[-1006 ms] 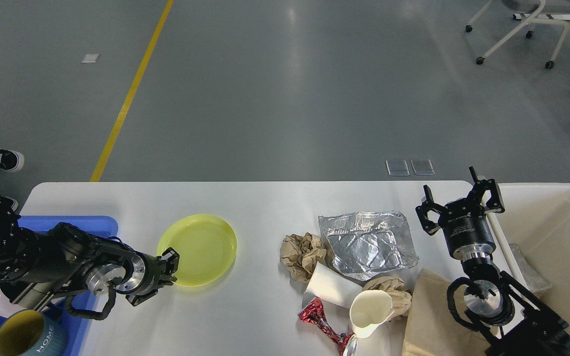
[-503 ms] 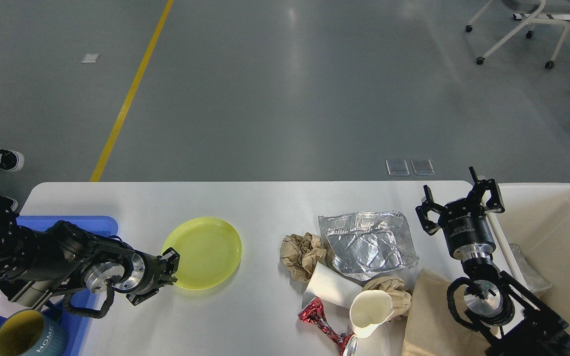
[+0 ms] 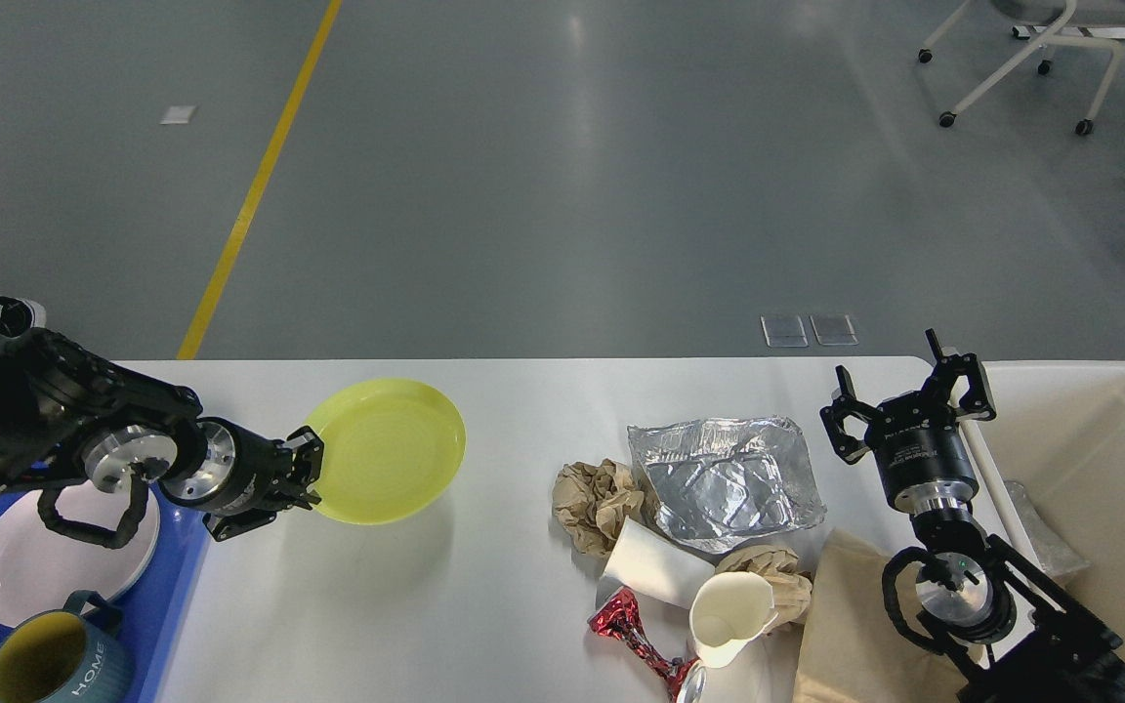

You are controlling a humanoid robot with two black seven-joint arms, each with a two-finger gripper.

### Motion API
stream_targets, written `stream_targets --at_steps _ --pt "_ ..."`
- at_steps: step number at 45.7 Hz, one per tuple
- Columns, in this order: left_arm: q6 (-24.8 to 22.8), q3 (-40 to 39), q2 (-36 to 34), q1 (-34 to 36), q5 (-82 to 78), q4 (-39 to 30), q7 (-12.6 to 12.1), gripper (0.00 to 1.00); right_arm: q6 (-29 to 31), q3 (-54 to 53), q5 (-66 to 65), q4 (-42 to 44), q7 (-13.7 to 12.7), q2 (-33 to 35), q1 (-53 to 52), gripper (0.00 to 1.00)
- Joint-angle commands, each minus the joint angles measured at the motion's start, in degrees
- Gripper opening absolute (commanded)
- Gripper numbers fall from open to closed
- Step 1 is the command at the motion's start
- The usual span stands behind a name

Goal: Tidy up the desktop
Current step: 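Lift the yellow plate and carry it over the blue tray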

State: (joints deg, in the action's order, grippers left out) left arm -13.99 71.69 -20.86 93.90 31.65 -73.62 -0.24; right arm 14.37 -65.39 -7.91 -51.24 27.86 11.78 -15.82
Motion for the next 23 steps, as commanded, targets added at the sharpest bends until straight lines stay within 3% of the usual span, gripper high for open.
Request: stream_targets --at_steps 1,10,15,20,23 --pt "-2.97 4.51 -1.99 9.53 -0.01 -6.87 0.07 0.0 0.05 0.0 0.0 0.0 0.0 0.0 0.0 1.0" --pt "-5.26 13.47 -1.72 24.83 0.08 -15.93 2.44 0.0 0.05 0.0 0.0 0.09 0.0 0.0 0.0 1.0" --pt "-9.38 16.46 -1.72 31.86 0.08 -18.75 2.44 0.0 -0.04 0.0 0.0 0.0 0.0 0.0 0.0 1.0" --pt "-14.04 18.57 -1.9 35.83 0.08 -19.98 2.53 0.0 0.05 0.0 0.0 0.0 0.0 0.0 0.0 1.0" --pt "-14.4 18.93 -1.99 35.83 0.16 -19.89 2.62 0.0 -0.04 0.0 0.0 0.0 0.0 0.0 0.0 1.0"
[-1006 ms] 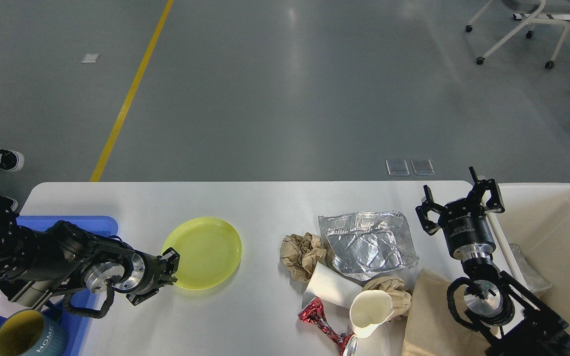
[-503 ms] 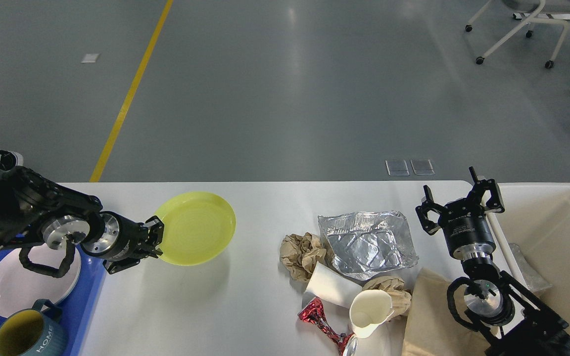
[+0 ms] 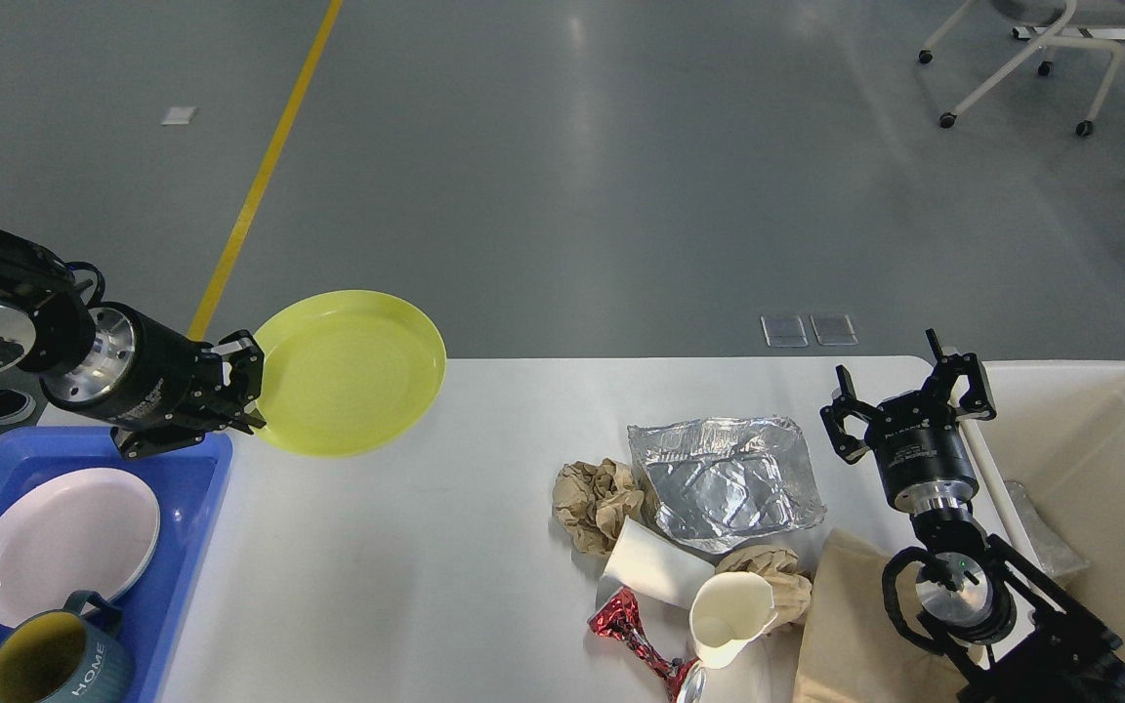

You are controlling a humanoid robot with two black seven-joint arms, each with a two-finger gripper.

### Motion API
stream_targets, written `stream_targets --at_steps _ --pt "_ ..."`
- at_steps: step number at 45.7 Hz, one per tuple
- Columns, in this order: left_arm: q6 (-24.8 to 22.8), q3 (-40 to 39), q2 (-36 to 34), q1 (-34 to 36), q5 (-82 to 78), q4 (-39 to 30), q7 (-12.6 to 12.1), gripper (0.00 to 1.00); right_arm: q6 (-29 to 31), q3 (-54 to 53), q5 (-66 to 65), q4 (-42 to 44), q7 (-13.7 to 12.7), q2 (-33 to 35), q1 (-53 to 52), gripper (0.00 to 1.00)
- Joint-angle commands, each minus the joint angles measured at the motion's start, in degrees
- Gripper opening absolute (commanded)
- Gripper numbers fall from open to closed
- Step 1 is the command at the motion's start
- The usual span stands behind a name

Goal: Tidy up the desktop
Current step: 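Lift the yellow plate and carry it over the blue tray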

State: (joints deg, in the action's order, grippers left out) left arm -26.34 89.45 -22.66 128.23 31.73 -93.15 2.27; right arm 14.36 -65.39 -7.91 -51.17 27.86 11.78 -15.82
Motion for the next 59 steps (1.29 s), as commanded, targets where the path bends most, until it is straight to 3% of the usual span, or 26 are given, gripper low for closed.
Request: stream_targets --at_steps 1,13,30,39,49,59 --pt "-1.79 1.17 -0.2 1.24 0.09 -0.28 0.1 0.0 0.05 0.0 0.0 -0.07 0.0 0.0 0.0 1.0" --pt "-2.31 3.36 -3.88 0.62 -0.27 1.65 0.1 0.0 -0.04 0.0 0.0 -0.07 0.0 0.09 0.0 1.0" --pt "-3.45 2.75 -23.92 -12.56 -12.13 17.73 -0.6 0.0 0.05 0.0 0.09 -0.07 0.0 0.09 0.0 1.0" --pt "-6.88 -3.39 -30.08 -26.96 -12.75 31.7 -0.69 0.0 0.05 0.0 0.09 -0.07 0.0 0.0 0.0 1.0" --pt "-8.56 -19.37 -29.82 -50.23 -12.66 46.28 -0.95 0.0 0.05 0.0 0.09 -0.07 0.0 0.0 0.0 1.0" --pt "-8.73 -27.92 -27.18 -61.24 -12.57 56.75 -2.71 0.0 0.05 0.0 0.09 -0.07 0.0 0.0 0.0 1.0"
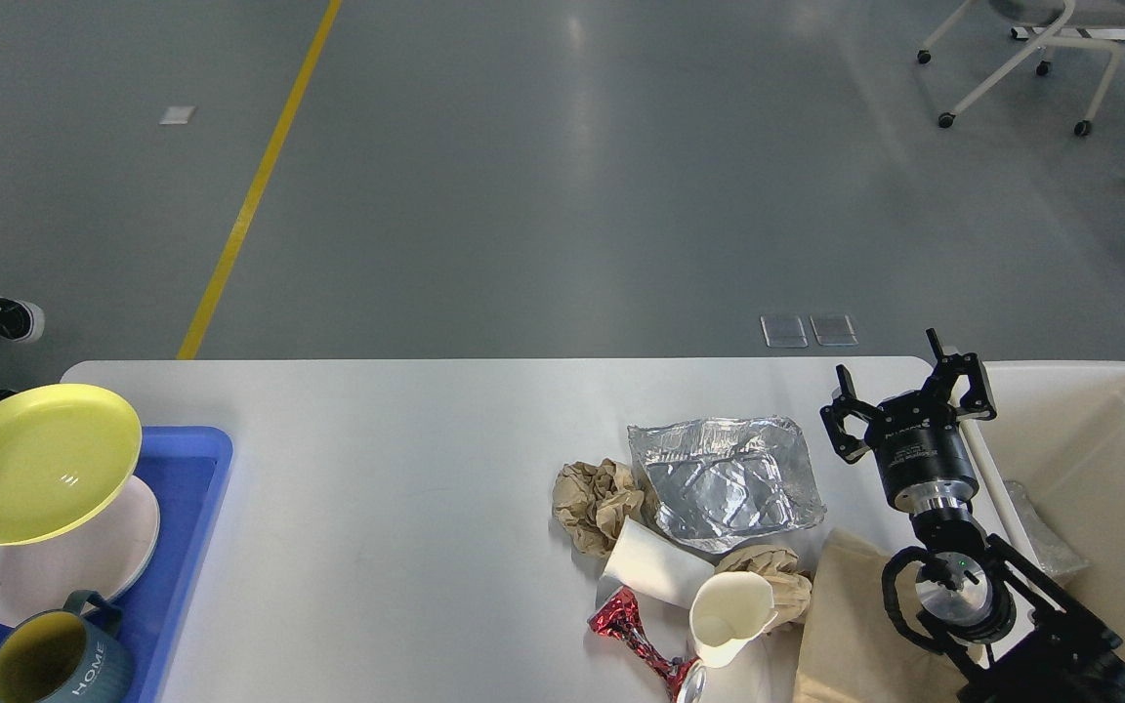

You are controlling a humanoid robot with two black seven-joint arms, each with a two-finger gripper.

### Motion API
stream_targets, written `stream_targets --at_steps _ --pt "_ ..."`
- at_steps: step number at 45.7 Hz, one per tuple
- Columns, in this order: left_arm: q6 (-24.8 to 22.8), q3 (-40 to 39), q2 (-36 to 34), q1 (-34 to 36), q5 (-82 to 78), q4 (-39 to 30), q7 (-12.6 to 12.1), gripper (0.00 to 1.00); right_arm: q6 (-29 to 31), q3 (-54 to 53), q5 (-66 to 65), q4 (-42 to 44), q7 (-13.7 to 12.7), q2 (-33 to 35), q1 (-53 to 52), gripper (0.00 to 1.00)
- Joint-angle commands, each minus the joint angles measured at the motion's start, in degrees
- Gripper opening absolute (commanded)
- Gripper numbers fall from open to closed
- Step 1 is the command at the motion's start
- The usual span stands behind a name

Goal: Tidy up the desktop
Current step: 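Lift the yellow plate and carry it over the blue tray, then lower the yellow plate onto the white plate and release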

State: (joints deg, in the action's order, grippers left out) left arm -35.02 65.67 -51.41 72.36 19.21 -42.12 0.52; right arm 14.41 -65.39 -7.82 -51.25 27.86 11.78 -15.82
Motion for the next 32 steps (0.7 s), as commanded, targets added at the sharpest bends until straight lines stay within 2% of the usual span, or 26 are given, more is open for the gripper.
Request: stream_targets --at_steps 1,7,14,32 --pt "-0.04 -4.84 1.84 -6.52 -0.05 6.69 -0.96 0.0 0.0 0.0 -0.09 0.01 0.0 -0.01 0.0 1.0" --pt "-0.04 -7.4 3.33 -11.53 -0.05 11.09 -1.31 0.0 -0.08 0.0 -0.01 0.01 0.0 -0.01 0.0 1.0" --pt "0.4 -7.31 5.09 -13.73 -0.23 12.06 -2.72 0.0 0.0 0.0 -0.09 0.01 0.0 -0.01 0.0 1.0" --pt "0.22 -7.49 6.06 -14.0 -3.57 11.98 -2.72 0.0 0.0 0.0 -0.01 0.01 0.0 -0.01 0.0 1.0"
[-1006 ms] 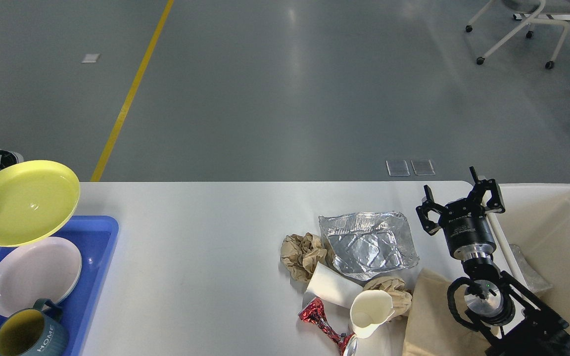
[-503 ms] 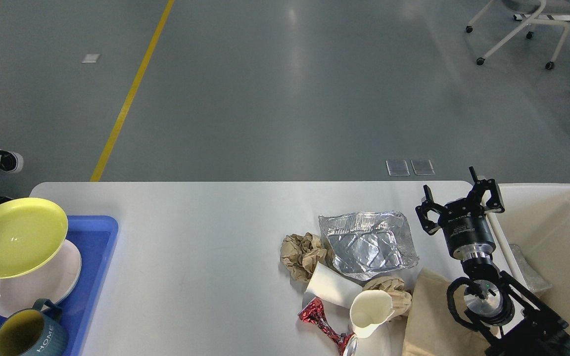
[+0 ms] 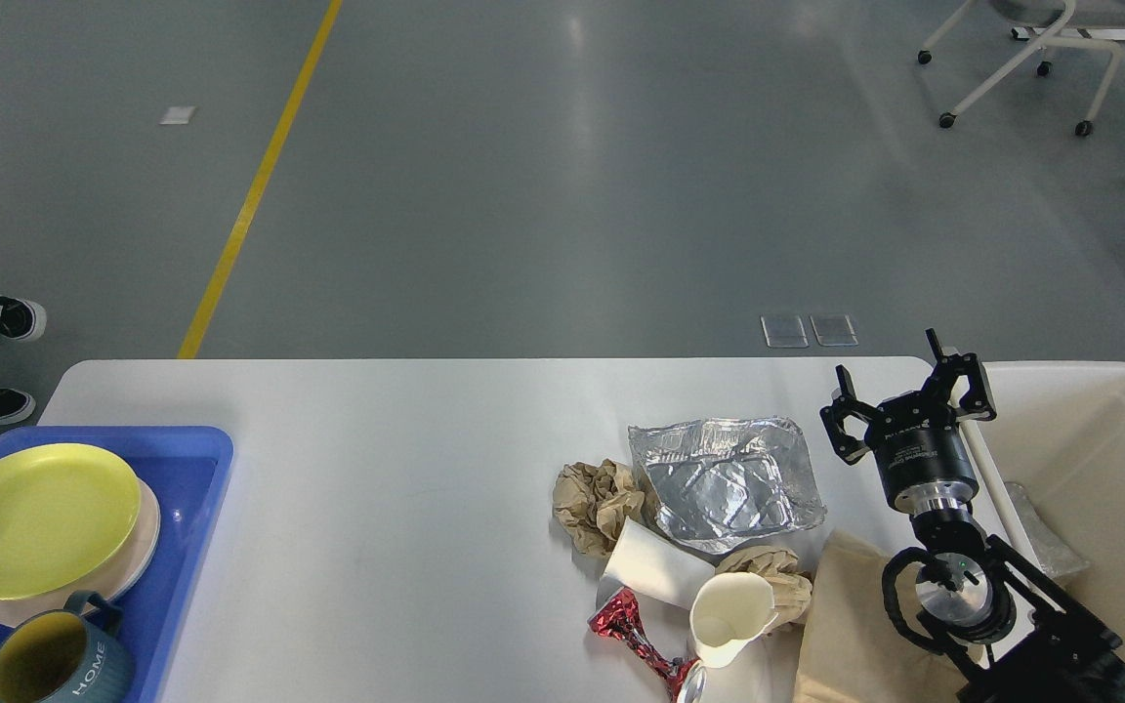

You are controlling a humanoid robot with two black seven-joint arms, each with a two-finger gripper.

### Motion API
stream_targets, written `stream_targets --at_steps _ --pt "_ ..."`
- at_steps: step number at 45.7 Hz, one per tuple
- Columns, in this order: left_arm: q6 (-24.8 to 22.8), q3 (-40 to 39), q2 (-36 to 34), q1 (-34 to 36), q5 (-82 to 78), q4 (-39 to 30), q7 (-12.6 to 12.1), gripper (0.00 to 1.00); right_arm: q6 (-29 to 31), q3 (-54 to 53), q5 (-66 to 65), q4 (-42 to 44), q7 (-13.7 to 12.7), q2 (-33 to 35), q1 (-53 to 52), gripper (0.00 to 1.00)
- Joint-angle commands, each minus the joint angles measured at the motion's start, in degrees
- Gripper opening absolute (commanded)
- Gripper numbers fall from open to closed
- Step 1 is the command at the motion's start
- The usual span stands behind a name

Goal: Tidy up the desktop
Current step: 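Lower the yellow plate onto the white plate and release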

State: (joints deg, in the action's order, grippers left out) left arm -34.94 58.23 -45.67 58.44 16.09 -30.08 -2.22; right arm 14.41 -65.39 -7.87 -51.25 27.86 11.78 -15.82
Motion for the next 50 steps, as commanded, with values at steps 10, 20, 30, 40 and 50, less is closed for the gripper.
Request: stream_targets --at_steps 10,20,30,40,50 --pt "0.58 -0.13 1.29 -0.78 -0.62 -0.07 -0.15 0.0 -0.08 0.0 0.05 0.01 0.0 0.0 0.0 1.0" --pt "0.23 -0.13 1.55 -0.87 -0.62 -0.16 -0.24 0.0 0.0 0.0 0.05 0.01 0.0 0.0 0.0 1.0" --pt "1.19 -0.22 1.46 -0.87 -0.53 -0.33 0.02 0.37 0.0 0.0 0.05 0.01 0.0 0.0 0.0 1.0" --pt "2.25 -0.75 1.37 -0.87 -0.53 -0.42 -0.06 0.67 -0.08 0.0 -0.03 0.01 0.0 0.0 0.0 1.0" --pt "2.34 -0.75 0.94 -0.52 -0.53 -0.42 -0.06 0.79 0.0 0.0 0.05 0.01 0.0 0.0 0.0 1.0"
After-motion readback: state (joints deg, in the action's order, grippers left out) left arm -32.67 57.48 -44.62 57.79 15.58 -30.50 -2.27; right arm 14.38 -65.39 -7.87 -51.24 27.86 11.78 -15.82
